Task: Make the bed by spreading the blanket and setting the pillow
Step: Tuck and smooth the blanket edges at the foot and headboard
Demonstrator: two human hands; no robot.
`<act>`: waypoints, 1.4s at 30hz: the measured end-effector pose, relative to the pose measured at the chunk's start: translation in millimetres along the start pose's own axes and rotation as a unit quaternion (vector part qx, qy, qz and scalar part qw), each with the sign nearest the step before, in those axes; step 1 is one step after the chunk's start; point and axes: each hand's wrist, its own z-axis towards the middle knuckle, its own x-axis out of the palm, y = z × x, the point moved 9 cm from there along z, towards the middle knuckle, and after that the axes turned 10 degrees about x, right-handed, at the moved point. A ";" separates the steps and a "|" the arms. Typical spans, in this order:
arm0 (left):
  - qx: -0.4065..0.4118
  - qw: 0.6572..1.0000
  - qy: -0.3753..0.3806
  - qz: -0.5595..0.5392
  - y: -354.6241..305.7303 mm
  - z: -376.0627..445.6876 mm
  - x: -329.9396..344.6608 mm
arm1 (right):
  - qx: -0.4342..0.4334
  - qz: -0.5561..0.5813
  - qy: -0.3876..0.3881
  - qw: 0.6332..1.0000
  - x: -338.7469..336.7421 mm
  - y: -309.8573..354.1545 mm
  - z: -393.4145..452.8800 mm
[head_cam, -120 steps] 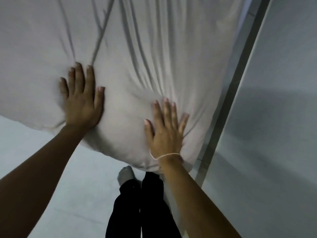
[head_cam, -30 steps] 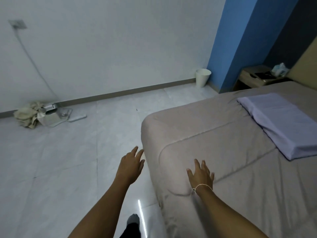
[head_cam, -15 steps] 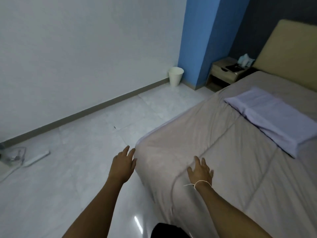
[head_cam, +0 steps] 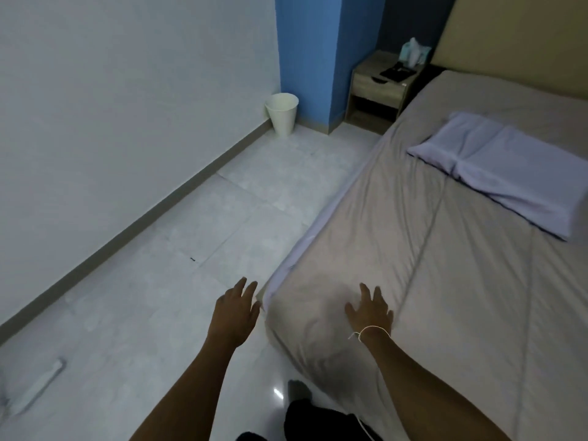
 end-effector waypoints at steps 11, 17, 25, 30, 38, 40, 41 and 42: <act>0.204 0.977 0.056 -0.040 -19.1 119.0 -7.1 | 0.119 0.120 -0.010 0.986 -2.9 14.7 -7.9; 0.269 0.951 0.119 -0.093 -18.5 150.7 41.5 | 0.204 0.192 0.001 0.960 43.6 6.9 -45.3; 0.239 0.962 0.116 -0.057 29.5 178.8 185.0 | 0.193 0.197 -0.040 0.960 121.3 16.8 16.3; 0.098 0.989 0.099 -0.046 68.0 200.7 252.6 | 0.126 0.214 -0.133 0.960 164.4 36.3 83.8; 0.106 0.989 -0.009 -0.103 83.3 189.9 266.6 | 0.104 0.155 -0.185 0.965 219.9 52.0 99.7; 0.112 0.985 -0.031 -0.125 91.1 183.6 260.7 | 0.101 0.152 -0.180 0.967 227.6 56.9 97.3; 0.113 0.984 -0.035 -0.134 97.5 180.1 259.5 | 0.098 0.150 -0.181 0.967 231.2 59.9 95.1; 0.106 0.984 -0.028 -0.143 104.5 177.6 261.1 | 0.095 0.149 -0.182 0.967 235.2 62.9 92.9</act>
